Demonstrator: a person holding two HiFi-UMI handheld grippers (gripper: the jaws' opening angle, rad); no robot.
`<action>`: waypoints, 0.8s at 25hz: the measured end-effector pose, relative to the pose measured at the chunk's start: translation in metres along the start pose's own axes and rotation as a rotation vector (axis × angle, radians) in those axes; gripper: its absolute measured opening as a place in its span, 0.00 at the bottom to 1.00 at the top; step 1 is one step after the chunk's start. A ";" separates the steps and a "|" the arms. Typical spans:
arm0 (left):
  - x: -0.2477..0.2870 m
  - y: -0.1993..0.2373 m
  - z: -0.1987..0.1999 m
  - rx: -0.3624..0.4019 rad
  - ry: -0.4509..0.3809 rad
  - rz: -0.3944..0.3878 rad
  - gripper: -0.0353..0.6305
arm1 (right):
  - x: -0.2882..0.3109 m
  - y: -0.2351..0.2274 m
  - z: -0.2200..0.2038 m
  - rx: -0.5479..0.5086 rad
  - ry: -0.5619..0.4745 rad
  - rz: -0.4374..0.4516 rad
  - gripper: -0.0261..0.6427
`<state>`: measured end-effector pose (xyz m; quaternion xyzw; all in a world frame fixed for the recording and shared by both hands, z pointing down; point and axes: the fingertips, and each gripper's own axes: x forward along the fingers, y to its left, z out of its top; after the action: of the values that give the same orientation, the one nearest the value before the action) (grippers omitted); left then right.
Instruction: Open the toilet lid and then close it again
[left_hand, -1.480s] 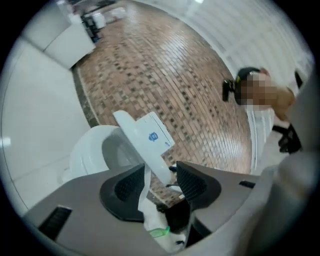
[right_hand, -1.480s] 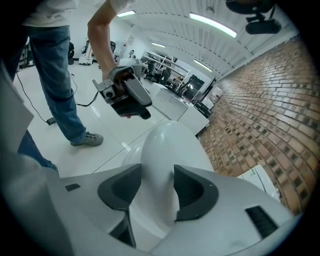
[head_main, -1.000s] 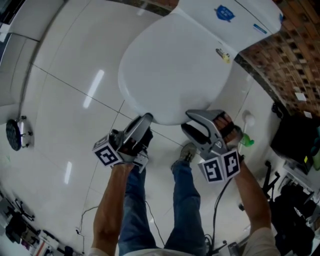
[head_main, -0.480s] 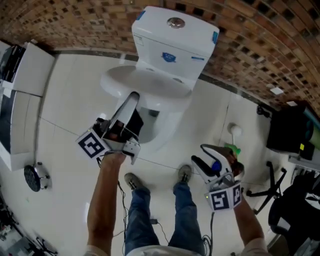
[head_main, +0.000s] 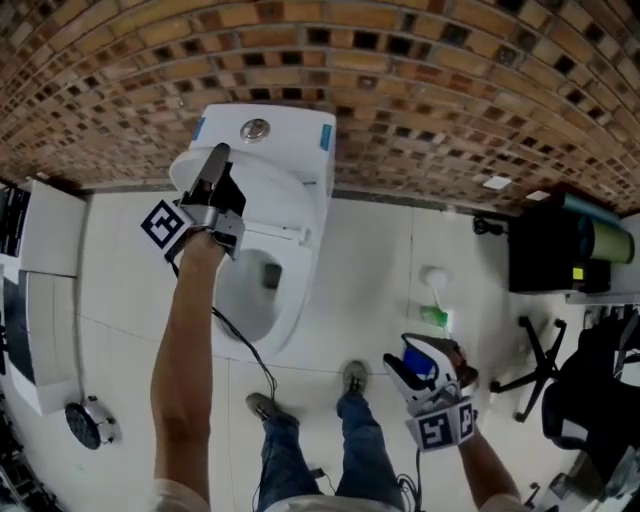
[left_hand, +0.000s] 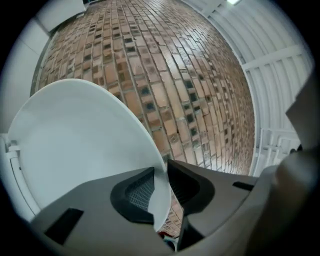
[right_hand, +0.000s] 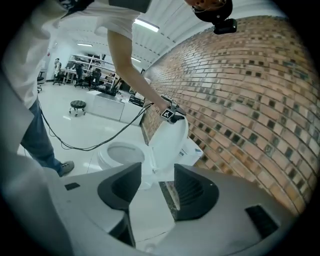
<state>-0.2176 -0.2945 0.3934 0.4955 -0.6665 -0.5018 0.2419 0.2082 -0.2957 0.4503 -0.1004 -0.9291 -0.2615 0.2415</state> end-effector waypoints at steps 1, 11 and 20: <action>0.010 0.004 0.002 -0.010 -0.005 0.016 0.17 | -0.003 -0.004 -0.004 0.002 0.009 -0.009 0.35; 0.033 0.007 0.000 -0.004 0.039 0.020 0.20 | -0.004 -0.016 0.008 0.071 -0.004 -0.044 0.36; -0.075 -0.032 -0.002 0.552 0.078 0.174 0.24 | 0.005 -0.028 0.069 0.273 -0.117 -0.020 0.36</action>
<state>-0.1728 -0.2276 0.3782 0.5024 -0.8081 -0.2593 0.1653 0.1678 -0.2824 0.3895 -0.0724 -0.9695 -0.1287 0.1957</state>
